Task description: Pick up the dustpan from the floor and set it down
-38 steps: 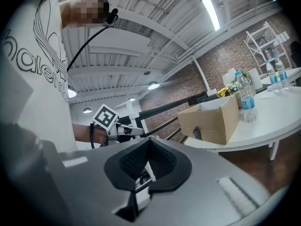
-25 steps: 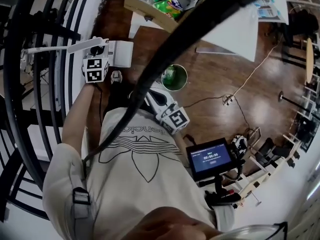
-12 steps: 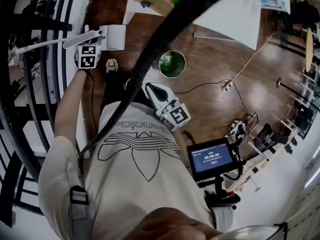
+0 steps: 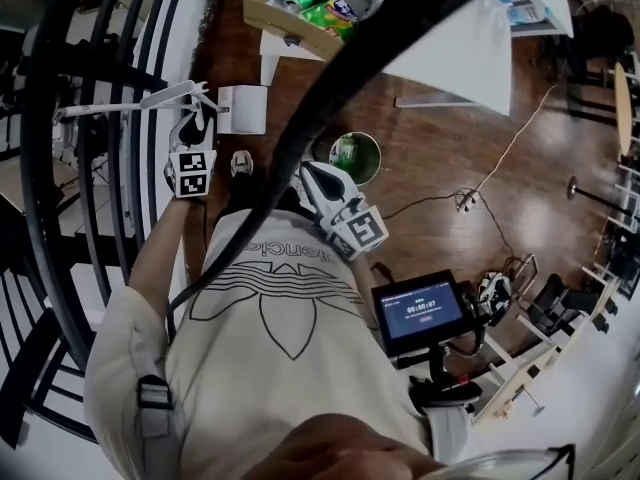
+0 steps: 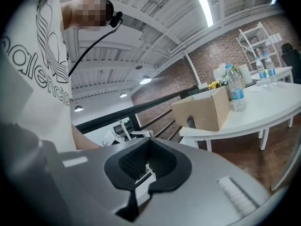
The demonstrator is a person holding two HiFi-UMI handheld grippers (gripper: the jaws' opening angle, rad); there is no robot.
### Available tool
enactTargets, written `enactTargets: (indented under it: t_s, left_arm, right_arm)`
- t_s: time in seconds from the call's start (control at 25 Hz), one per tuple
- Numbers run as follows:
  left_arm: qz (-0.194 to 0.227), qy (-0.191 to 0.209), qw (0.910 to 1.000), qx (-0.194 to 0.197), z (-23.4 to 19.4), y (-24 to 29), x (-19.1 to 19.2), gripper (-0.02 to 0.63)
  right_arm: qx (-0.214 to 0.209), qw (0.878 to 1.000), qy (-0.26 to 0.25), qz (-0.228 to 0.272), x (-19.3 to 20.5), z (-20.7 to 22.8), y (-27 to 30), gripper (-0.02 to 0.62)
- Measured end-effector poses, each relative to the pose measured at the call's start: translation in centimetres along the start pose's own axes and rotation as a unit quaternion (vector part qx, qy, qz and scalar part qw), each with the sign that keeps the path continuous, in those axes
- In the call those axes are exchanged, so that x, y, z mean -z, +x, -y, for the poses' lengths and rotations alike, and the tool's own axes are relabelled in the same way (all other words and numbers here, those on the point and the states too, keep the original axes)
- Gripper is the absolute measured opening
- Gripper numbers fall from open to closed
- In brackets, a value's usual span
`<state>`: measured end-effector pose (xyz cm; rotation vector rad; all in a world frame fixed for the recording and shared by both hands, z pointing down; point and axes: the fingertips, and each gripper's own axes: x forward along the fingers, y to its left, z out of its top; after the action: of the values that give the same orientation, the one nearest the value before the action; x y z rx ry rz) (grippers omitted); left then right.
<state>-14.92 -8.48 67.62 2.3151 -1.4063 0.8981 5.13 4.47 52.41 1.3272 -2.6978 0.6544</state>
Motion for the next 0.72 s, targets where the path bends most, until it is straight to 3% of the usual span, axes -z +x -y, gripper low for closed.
enactTargets:
  t_s: [0.08,0.24,0.44,0.56,0.72]
  left_arm:
    - [0.043,0.002,0.9986,0.032,2.2,-2.7,-1.8,0.02]
    - [0.125,-0.021,0.9817,0.142,8.3,-7.3,-7.5,0.02]
    - [0.189,-0.069,0.9513,0.233,13.0,-9.1,-12.5,0.02]
    - [0.211,-0.049,0.9411,0.26,15.1,-10.5,-14.3,0.02]
    - [0.215,-0.013,0.9446,0.247,16.0,-10.7,-15.0,0.02]
  right_arm:
    - [-0.003,1.0,-0.01,0.022,-1.3,0.1,0.1,0.002]
    - [-0.011,0.998,-0.019,0.054,-3.3,0.4,-0.1,0.002]
    - [-0.019,0.997,-0.054,0.06,-3.5,0.7,0.7,0.0]
    - [-0.025,0.995,-0.069,0.066,-4.5,-0.3,0.9,0.0]
    - [-0.026,0.995,-0.071,0.063,-4.9,-0.6,0.9,0.0]
